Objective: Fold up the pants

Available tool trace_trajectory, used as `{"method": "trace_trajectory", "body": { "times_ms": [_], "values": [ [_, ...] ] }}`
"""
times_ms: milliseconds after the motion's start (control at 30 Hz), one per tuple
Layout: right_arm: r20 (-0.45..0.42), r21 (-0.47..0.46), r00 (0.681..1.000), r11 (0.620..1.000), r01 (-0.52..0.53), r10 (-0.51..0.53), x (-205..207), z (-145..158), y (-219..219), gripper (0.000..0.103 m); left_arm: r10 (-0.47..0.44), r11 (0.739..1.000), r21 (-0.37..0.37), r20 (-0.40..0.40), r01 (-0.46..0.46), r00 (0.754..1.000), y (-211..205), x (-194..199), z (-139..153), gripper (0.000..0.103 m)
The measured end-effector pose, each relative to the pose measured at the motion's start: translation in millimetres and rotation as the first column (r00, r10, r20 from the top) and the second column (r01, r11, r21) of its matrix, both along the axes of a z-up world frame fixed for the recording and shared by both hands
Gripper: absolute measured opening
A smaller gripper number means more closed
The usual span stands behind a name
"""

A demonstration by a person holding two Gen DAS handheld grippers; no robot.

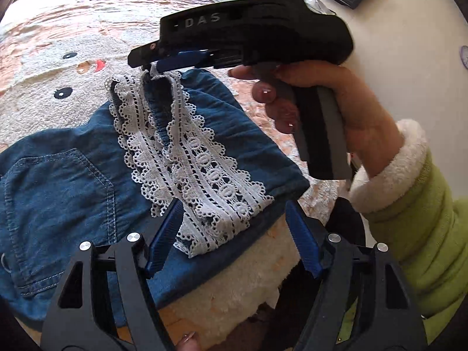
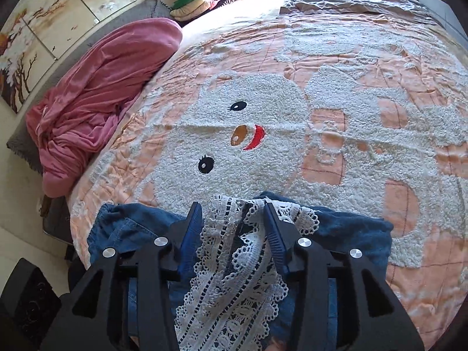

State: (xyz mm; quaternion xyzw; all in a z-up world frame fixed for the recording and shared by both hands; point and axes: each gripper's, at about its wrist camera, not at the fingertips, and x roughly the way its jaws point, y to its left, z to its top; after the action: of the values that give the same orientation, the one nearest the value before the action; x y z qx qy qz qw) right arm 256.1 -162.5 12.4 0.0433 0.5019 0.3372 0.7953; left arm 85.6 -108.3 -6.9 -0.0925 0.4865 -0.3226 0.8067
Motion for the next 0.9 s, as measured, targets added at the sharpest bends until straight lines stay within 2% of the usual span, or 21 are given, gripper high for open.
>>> {"method": "trace_trajectory", "body": {
  "times_ms": [67, 233, 267, 300, 333, 400, 500, 600, 700, 767, 833, 900],
  "values": [
    [0.023, -0.054, 1.000, 0.998, -0.008, 0.009, -1.9, 0.8, 1.8, 0.044, 0.020, 1.000, 0.005, -0.023, -0.020, 1.000, -2.1, 6.3, -4.4, 0.062],
    [0.069, -0.195, 0.998, 0.981, 0.016, -0.002, 4.6, -9.4, 9.3, 0.045, 0.067, 0.997, 0.032, -0.075, -0.065, 0.995, -4.3, 21.2, -16.7, 0.048],
    [0.070, -0.213, 0.998, 0.977, 0.012, 0.003, 5.9, -13.1, 11.0, 0.041, 0.073, 0.997, 0.044, -0.094, -0.069, 0.993, -6.6, 23.9, -20.6, 0.043],
    [0.069, -0.234, 0.998, 0.972, 0.004, 0.012, 6.9, -17.0, 12.7, 0.021, 0.084, 0.995, 0.054, -0.102, -0.079, 0.991, -8.2, 26.1, -23.2, 0.035],
    [0.062, -0.238, 0.998, 0.971, -0.010, 0.026, 7.2, -20.4, 14.6, 0.012, 0.089, 0.995, 0.055, -0.098, -0.084, 0.991, -9.6, 26.1, -24.0, 0.029],
    [0.068, -0.241, 0.997, 0.970, -0.027, 0.045, 4.6, -21.1, 15.9, 0.005, 0.091, 0.994, 0.065, -0.082, -0.085, 0.992, -11.2, 26.2, -23.7, 0.014],
    [0.082, -0.207, 0.996, 0.978, -0.019, 0.037, 1.4, -12.1, 8.7, 0.004, 0.110, 0.993, 0.047, -0.093, -0.106, 0.990, -6.6, 27.1, -23.4, 0.007],
    [0.082, -0.111, 0.996, 0.994, -0.010, 0.020, -1.3, 3.4, -1.5, 0.004, 0.136, 0.990, 0.047, -0.055, -0.133, 0.989, 0.6, 21.7, -9.8, 0.002],
    [0.085, -0.062, 0.996, 0.998, -0.021, 0.026, -3.1, 13.3, 0.1, 0.004, 0.141, 0.985, 0.099, 0.021, -0.142, 0.990, 3.8, 5.9, 5.9, 0.002],
    [0.077, -0.071, 0.997, 0.997, -0.024, 0.029, -1.9, 10.6, 6.3, 0.004, 0.133, 0.987, 0.086, 0.015, -0.133, 0.991, 7.7, 2.0, 8.6, 0.003],
    [0.057, -0.095, 0.998, 0.995, -0.027, 0.033, 0.9, 0.1, 13.4, 0.004, 0.140, 0.983, 0.120, 0.011, -0.141, 0.990, 8.5, -1.3, 1.4, 0.003],
    [0.047, -0.137, 0.998, 0.990, -0.028, 0.034, 1.8, -12.6, 20.1, 0.004, 0.144, 0.985, 0.102, -0.032, -0.140, 0.989, 9.1, 0.9, -8.1, 0.003]
  ]
}}
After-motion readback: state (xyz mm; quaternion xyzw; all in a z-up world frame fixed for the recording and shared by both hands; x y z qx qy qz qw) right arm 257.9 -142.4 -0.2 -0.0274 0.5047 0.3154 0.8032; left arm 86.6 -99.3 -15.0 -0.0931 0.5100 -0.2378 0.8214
